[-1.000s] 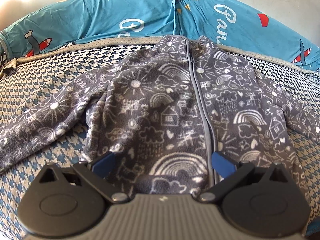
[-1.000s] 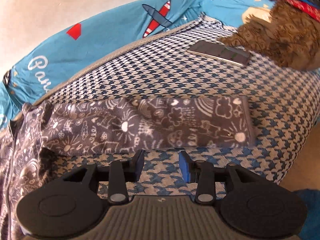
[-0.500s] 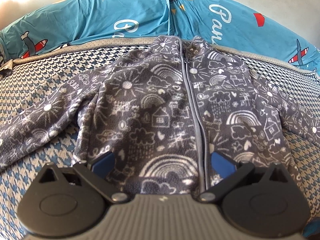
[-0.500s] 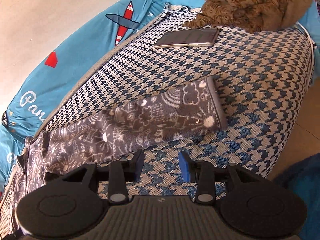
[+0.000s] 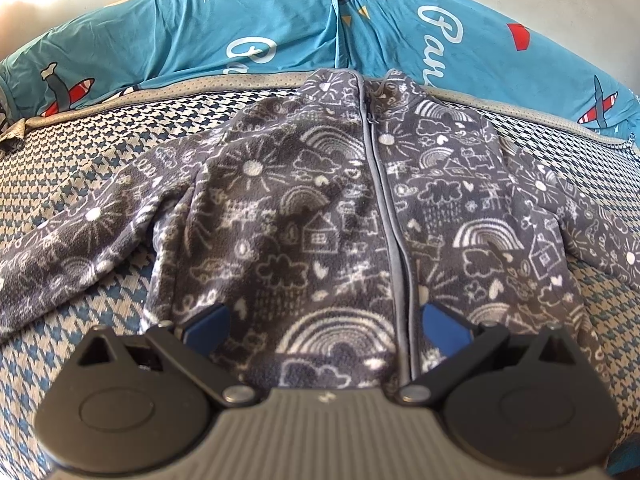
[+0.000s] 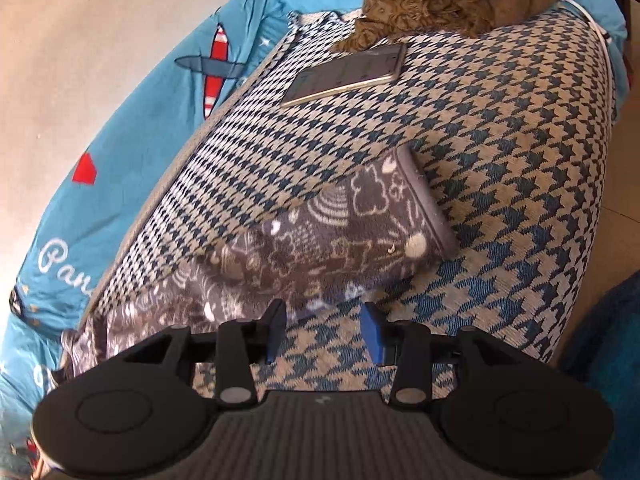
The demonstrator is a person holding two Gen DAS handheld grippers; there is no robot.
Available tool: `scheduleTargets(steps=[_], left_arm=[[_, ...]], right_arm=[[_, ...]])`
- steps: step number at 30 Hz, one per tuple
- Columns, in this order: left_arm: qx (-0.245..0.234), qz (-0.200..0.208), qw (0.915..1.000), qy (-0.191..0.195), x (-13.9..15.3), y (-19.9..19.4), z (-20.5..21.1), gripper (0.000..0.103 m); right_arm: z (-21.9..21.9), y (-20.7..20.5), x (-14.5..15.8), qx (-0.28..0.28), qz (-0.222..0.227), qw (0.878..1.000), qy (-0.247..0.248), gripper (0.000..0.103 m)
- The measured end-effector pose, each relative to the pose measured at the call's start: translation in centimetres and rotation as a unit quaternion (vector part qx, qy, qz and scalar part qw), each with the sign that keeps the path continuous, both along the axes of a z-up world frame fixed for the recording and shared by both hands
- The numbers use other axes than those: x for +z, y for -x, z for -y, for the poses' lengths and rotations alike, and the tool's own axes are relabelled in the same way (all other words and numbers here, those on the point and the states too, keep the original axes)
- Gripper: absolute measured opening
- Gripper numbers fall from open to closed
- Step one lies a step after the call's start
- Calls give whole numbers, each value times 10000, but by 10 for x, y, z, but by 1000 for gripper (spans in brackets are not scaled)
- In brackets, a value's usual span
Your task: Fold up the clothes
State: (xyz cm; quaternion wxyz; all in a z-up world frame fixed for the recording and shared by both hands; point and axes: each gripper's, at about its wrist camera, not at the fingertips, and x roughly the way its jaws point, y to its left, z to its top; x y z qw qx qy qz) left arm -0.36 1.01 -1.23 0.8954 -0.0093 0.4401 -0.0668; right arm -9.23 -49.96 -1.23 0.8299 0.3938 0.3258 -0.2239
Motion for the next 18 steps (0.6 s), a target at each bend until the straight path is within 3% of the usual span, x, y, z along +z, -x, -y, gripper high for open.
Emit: scheduleTargets(steps=[13, 18], left_arm=[[-46, -37, 10000, -50, -3, -2, 3, 103], [-36, -45, 10000, -62, -4, -2, 3, 103]], right_arm=[[16, -23, -10, -555, 471, 9972, 189, 41], [16, -31, -11, -483, 489, 9971, 312, 13]])
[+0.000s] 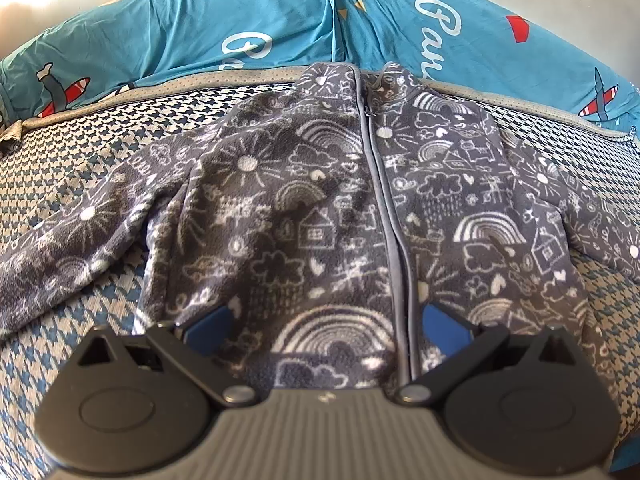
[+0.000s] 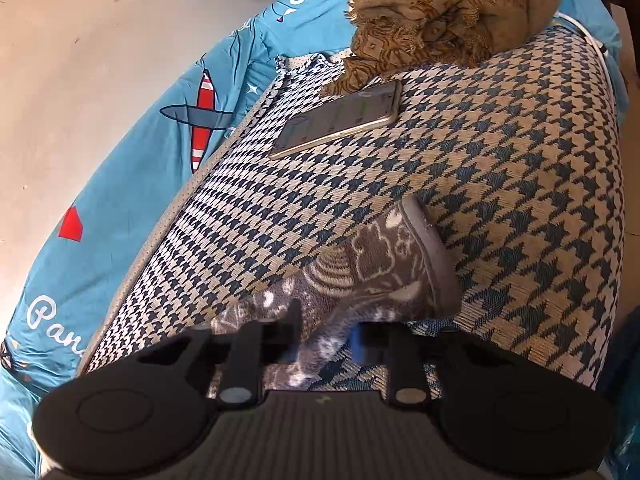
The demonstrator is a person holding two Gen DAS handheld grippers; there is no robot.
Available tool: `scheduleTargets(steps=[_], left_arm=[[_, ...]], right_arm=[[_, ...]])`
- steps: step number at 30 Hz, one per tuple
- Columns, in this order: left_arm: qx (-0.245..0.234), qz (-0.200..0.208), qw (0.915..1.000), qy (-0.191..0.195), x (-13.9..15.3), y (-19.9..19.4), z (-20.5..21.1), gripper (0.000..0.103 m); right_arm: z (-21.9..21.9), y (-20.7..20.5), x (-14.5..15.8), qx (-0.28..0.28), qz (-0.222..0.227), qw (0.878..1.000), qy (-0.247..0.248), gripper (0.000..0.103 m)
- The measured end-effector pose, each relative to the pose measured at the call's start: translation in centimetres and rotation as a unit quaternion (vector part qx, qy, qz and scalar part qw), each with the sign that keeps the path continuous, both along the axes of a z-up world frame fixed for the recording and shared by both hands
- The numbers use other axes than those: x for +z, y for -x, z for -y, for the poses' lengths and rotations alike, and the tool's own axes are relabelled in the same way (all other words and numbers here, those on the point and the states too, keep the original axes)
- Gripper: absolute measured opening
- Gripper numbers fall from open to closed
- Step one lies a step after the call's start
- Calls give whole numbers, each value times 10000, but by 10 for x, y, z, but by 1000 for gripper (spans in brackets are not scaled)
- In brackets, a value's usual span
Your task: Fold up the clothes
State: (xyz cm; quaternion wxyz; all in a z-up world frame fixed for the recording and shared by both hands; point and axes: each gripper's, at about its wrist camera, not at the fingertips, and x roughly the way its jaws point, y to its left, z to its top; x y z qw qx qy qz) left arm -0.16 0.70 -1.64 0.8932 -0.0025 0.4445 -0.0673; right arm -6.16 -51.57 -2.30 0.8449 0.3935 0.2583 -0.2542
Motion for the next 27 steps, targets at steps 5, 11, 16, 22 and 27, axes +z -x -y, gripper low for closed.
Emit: scheduleTargets(steps=[5, 11, 16, 22, 27], left_arm=[[-8, -9, 10000, -32, -2, 0, 0, 103], [-5, -31, 9999, -109, -4, 0, 0, 103], [23, -87, 9998, -181, -7, -3, -3, 103], [-7, -170, 9996, -211, -10, -2, -9, 103], [-19, -144, 9999, -60, -6, 3, -19, 103]], right_arm=[[-16, -10, 17, 505, 342, 9975, 365, 8], [-57, -35, 41, 1606, 917, 9812, 551, 8], [-102, -63, 57, 2400, 1260, 9607, 595, 8], [-159, -93, 67, 3274, 1604, 9281, 751, 8], [-213, -109, 70, 4001, 1820, 8957, 676, 8]])
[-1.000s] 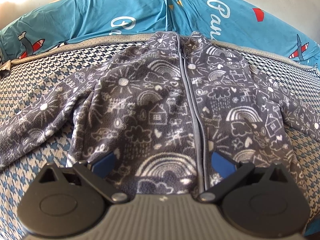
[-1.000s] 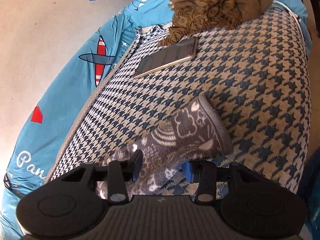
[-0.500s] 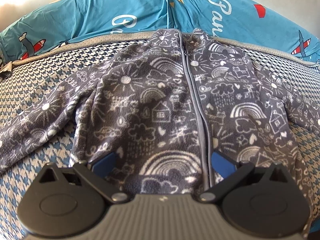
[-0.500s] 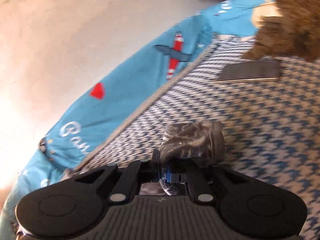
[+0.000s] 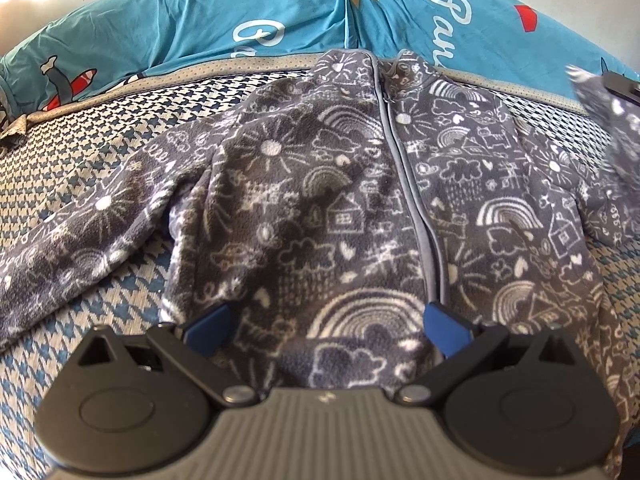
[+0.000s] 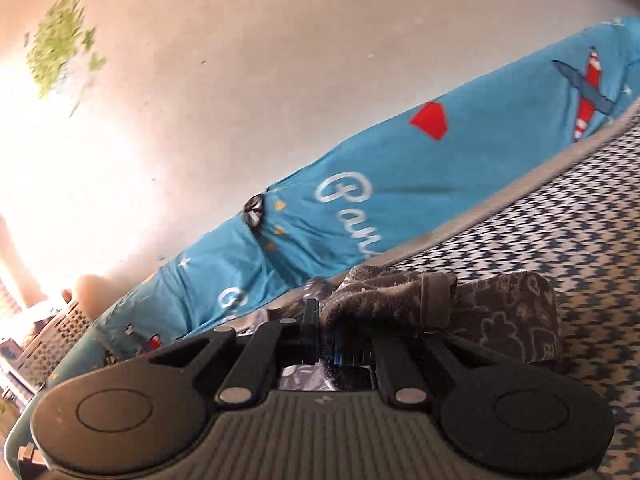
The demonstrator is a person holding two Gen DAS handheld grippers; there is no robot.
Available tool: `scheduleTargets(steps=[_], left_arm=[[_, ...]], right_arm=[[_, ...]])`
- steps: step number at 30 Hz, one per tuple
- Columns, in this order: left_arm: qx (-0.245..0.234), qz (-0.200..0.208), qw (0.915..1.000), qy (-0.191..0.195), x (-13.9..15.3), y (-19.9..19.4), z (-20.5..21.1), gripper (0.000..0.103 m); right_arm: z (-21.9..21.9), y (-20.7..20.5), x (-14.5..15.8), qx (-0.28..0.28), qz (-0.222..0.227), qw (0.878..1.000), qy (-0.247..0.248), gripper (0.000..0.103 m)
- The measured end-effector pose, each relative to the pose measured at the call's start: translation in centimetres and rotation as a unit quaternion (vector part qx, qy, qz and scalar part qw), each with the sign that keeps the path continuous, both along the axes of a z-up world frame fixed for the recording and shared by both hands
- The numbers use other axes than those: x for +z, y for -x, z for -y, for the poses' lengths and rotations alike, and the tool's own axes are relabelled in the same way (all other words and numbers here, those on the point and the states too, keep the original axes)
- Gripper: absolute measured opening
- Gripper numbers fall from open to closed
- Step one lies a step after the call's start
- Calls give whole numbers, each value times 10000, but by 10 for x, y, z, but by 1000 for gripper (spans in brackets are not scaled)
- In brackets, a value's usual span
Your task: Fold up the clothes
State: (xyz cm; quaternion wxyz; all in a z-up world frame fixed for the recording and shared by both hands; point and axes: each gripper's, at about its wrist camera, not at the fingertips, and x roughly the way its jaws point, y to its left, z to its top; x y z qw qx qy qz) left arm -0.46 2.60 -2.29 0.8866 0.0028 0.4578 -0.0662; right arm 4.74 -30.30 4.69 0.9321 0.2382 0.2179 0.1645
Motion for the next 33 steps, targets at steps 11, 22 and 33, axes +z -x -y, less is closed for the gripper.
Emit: scheduleTargets(steps=[11, 22, 33], left_arm=[[190, -78, 9988, 437, 3, 2, -34, 103], [434, 137, 9981, 408, 10, 10, -60, 103], [1143, 213, 9914, 598, 16, 8, -92, 103]], right_arm=[[-125, -7, -29, 1668, -62, 9741, 1522, 17], [-179, 29, -69, 2646, -125, 9051, 3325, 46], [-136, 25, -52, 2001, -285, 9405, 2733, 46]])
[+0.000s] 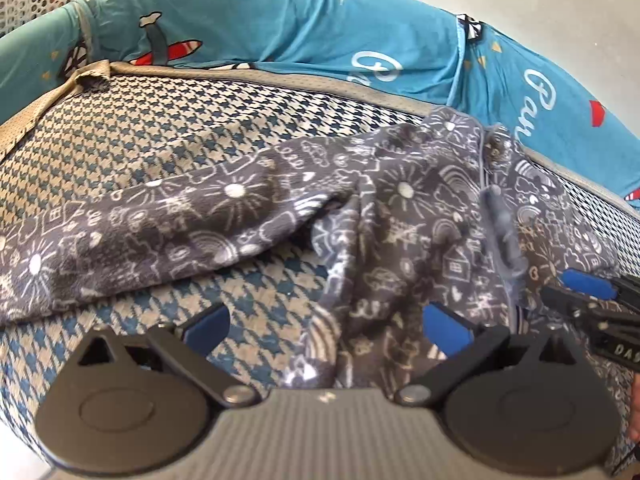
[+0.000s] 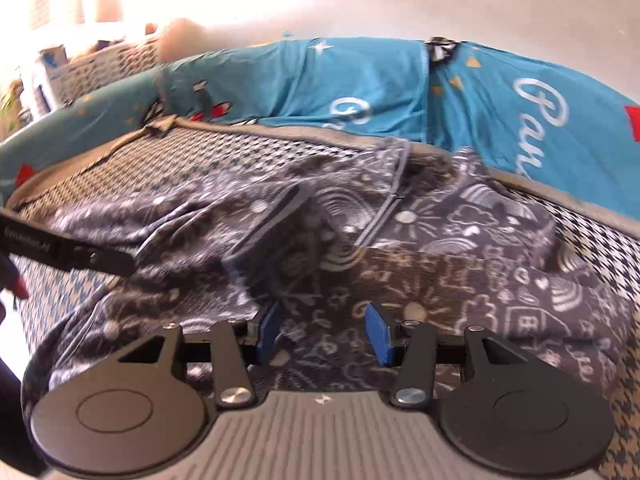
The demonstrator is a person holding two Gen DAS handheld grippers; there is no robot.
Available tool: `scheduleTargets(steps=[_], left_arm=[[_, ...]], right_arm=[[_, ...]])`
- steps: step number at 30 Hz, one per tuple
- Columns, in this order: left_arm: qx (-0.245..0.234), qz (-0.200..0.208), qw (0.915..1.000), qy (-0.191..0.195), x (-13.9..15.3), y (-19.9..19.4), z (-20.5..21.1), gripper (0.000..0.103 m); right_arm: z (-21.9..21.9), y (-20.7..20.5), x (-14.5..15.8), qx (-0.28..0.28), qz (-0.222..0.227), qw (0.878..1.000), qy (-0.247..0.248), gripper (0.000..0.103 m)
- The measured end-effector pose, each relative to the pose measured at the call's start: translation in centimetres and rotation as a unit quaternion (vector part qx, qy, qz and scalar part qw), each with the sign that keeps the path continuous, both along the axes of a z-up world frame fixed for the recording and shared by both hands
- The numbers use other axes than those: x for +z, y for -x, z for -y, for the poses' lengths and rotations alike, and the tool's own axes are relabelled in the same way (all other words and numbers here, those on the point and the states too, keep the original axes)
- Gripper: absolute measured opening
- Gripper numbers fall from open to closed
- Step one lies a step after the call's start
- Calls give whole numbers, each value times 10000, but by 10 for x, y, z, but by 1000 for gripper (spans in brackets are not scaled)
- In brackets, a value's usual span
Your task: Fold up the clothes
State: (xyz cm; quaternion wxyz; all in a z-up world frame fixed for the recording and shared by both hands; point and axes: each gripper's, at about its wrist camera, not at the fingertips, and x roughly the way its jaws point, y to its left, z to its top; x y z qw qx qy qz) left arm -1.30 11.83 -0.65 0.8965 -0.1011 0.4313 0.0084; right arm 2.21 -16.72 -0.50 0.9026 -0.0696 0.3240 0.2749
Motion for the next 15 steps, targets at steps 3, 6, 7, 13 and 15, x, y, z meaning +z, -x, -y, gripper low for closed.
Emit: scheduleTargets(steps=[3, 6, 7, 13, 15], left_arm=[[70, 10, 10000, 1, 1, -1, -3, 103], [127, -11, 9999, 31, 0, -2, -4, 103], [148, -21, 9999, 43, 0, -3, -5, 103], [723, -106, 9973, 29, -2, 4, -34, 103], [1025, -78, 9947, 73, -1, 8, -52, 103]], right_arm=[[10, -3, 1, -311, 34, 9995, 11, 47], [12, -9, -4, -501, -166, 9984, 199, 47], [10, -12, -8, -521, -283, 9978, 295, 47], [7, -14, -17, -643, -525, 9959, 370, 48], [8, -13, -13, -679, -525, 9961, 216, 48]])
